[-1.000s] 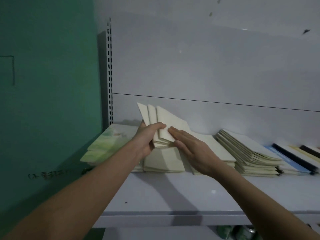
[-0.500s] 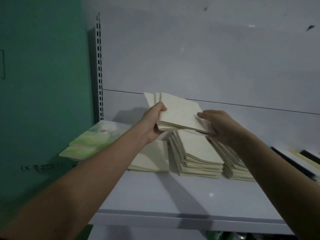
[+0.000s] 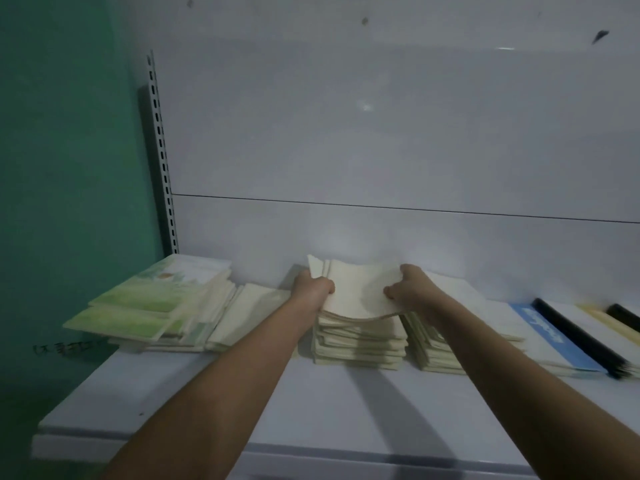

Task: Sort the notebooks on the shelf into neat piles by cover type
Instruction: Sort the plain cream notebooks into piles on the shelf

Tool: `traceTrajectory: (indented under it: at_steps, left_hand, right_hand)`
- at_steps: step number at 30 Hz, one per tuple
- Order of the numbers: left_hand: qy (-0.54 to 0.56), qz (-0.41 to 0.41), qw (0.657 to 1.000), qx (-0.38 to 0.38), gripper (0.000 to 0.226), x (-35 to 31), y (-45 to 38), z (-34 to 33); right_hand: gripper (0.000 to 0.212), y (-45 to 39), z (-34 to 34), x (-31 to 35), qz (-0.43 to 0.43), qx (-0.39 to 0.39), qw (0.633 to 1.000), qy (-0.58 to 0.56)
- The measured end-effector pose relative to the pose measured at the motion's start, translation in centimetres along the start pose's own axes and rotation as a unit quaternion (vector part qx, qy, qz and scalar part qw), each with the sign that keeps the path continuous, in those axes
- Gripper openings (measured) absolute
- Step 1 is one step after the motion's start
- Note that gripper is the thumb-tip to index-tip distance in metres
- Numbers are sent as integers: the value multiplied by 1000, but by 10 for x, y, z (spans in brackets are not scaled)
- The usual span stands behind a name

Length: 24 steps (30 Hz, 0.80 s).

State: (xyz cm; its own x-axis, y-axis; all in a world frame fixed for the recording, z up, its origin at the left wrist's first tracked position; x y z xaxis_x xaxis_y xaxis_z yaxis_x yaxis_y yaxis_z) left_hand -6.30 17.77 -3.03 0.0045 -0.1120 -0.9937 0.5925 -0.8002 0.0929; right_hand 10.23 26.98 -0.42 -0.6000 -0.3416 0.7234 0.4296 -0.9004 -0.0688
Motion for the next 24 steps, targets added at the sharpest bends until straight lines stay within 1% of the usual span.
traceTrajectory:
  at_steps: [2,3,5,6,8,10,14,18,21,23,24]
  left_hand:
    - [-27,-4,1000,3,39,0,0,-7]
    - [-33,-4,999,4,41,0,-2,-10]
    - [-49,14,999,6,42,3,-4,-13]
    - [-53,24,998,7,36,4,-4,-14]
    - [-62,36,997,3,24,6,-5,-17]
    - [-64,45,997,-4,31,12,-12,-17]
    - [-91,47,995,-4,37,18,-16,-21]
    - [-110,18,994,0,30,15,-13,-21]
    - [-52,-5,998,30,33,11,-8,-13]
    - [-13,-17,999,33,27,8,0,4]
    - [-12,-24,999,24,26,8,1,17]
  right_hand:
    - [41,-5,-8,-12,-6,44,996,77]
    - [38,-7,-12,-18,-12,67,993,97]
    - [36,-8,-17,-25,-8,76,989,127]
    - [38,-10,-21,-28,0,75,988,135]
    - [46,-15,-33,-33,4,73,991,111]
    - [48,-17,-46,-37,-7,80,995,63]
    - [49,-25,-55,-42,19,82,995,51]
    - [51,-31,-55,-42,32,85,989,114]
    - [46,-28,-52,-41,44,121,977,168]
    - [49,-22,-44,-30,78,86,972,203]
    - [49,-19,-39,-21,120,34,970,208]
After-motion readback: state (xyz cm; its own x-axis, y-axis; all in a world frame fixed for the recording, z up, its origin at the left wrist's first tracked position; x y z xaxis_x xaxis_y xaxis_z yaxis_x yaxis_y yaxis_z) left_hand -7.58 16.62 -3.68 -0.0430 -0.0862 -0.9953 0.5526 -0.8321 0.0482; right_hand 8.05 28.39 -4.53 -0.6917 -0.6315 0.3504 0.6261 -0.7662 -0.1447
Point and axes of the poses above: each hand's wrist, its own y-axis away from the middle knuckle, its own z-axis out of the back of the hand, x = y × z, the point moved 5 cm from there along -y, towards the middle knuckle, and after that the axes turned 4 degrees about x, right-handed, at the moved point
